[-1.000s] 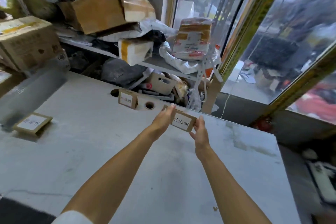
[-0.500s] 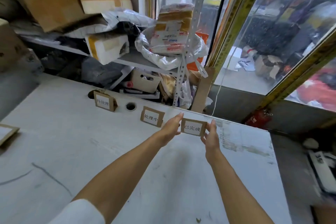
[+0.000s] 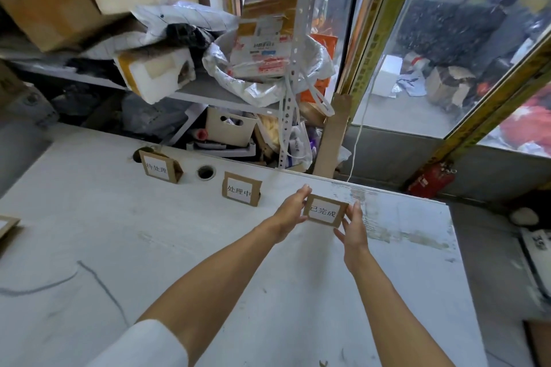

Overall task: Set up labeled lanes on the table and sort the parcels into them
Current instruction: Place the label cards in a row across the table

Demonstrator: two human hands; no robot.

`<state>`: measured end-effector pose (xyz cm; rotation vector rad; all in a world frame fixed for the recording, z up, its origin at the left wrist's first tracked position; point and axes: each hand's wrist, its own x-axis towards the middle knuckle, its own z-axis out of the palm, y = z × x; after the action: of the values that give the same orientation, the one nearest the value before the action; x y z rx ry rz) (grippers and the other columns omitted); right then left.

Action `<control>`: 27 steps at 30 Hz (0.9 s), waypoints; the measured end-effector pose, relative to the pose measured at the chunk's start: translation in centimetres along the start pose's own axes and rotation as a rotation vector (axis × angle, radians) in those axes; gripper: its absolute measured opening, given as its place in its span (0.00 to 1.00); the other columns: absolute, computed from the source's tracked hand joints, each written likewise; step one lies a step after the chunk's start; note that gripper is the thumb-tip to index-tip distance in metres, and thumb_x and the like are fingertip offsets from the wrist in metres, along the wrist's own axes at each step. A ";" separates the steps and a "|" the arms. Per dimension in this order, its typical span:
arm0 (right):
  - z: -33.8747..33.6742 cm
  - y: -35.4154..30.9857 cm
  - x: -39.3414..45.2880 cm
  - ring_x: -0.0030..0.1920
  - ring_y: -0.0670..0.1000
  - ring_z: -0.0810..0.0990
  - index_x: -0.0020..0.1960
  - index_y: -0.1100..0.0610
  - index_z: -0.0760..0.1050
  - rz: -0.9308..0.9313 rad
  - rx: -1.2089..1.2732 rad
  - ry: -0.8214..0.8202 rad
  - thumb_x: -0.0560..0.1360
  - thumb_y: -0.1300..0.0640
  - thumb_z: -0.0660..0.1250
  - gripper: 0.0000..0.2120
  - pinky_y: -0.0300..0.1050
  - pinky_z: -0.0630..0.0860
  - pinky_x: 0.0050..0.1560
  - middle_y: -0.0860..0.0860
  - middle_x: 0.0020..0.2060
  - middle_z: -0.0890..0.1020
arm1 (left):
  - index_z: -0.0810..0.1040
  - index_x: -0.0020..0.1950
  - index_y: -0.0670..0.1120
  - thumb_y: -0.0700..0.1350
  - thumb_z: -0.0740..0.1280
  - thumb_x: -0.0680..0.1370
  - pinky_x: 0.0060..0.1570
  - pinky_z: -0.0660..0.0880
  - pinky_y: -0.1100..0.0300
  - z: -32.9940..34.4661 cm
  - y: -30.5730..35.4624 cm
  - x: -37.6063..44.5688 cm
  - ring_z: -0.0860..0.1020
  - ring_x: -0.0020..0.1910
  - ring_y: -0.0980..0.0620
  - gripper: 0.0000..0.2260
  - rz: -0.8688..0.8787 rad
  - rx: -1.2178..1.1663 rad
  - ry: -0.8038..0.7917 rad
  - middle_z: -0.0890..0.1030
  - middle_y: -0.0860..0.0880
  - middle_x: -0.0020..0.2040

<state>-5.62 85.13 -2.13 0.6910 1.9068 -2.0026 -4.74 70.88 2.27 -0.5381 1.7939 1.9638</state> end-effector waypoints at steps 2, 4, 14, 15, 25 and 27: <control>-0.1 0.2 0.0 0.64 0.50 0.71 0.72 0.47 0.71 -0.001 0.003 -0.002 0.87 0.40 0.45 0.24 0.60 0.67 0.74 0.42 0.51 0.79 | 0.63 0.79 0.47 0.56 0.45 0.87 0.75 0.63 0.45 0.1 0.0 0.0 0.63 0.78 0.45 0.24 0.000 0.014 -0.002 0.69 0.44 0.77; -0.1 0.0 -0.3 0.63 0.49 0.70 0.71 0.45 0.69 -0.007 0.013 0.001 0.87 0.41 0.45 0.21 0.62 0.67 0.74 0.43 0.52 0.77 | 0.63 0.79 0.46 0.56 0.45 0.87 0.75 0.63 0.45 0.2 0.0 -0.1 0.62 0.78 0.45 0.24 0.004 0.027 0.002 0.68 0.43 0.77; 2.6 2.7 -5.3 0.66 0.58 0.76 0.75 0.51 0.69 -0.037 -0.034 0.136 0.87 0.42 0.51 0.22 0.59 0.76 0.67 0.53 0.65 0.76 | 0.69 0.77 0.47 0.59 0.48 0.86 0.69 0.68 0.51 -4.6 -1.3 -3.4 0.61 0.79 0.48 0.26 0.112 0.045 0.067 0.64 0.48 0.80; 3.3 3.2 -6.0 0.65 0.59 0.76 0.75 0.53 0.69 -0.018 -0.034 0.125 0.87 0.42 0.52 0.23 0.59 0.77 0.66 0.54 0.66 0.76 | 0.69 0.77 0.47 0.59 0.48 0.86 0.69 0.68 0.51 -5.7 -1.3 -4.1 0.61 0.79 0.49 0.26 0.123 0.041 0.071 0.64 0.48 0.79; 19.5 7.6 -14.3 0.66 0.60 0.76 0.76 0.60 0.68 0.054 -0.132 -0.205 0.87 0.45 0.54 0.24 0.57 0.76 0.65 0.59 0.67 0.76 | 0.69 0.76 0.45 0.57 0.48 0.87 0.70 0.69 0.48 -27.8 -4.0 -13.7 0.65 0.76 0.48 0.25 0.171 0.052 0.371 0.68 0.48 0.77; 24.3 8.5 -15.9 0.65 0.59 0.77 0.76 0.60 0.68 0.057 -0.182 -0.302 0.87 0.45 0.54 0.25 0.56 0.77 0.63 0.59 0.66 0.77 | 0.68 0.77 0.44 0.56 0.48 0.87 0.69 0.69 0.49 -32.6 -4.8 -15.8 0.66 0.76 0.48 0.25 0.154 0.050 0.417 0.68 0.48 0.77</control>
<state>8.77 58.51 -0.78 0.3674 1.8351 -1.7555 11.11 38.02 4.02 -0.8681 2.1842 2.0106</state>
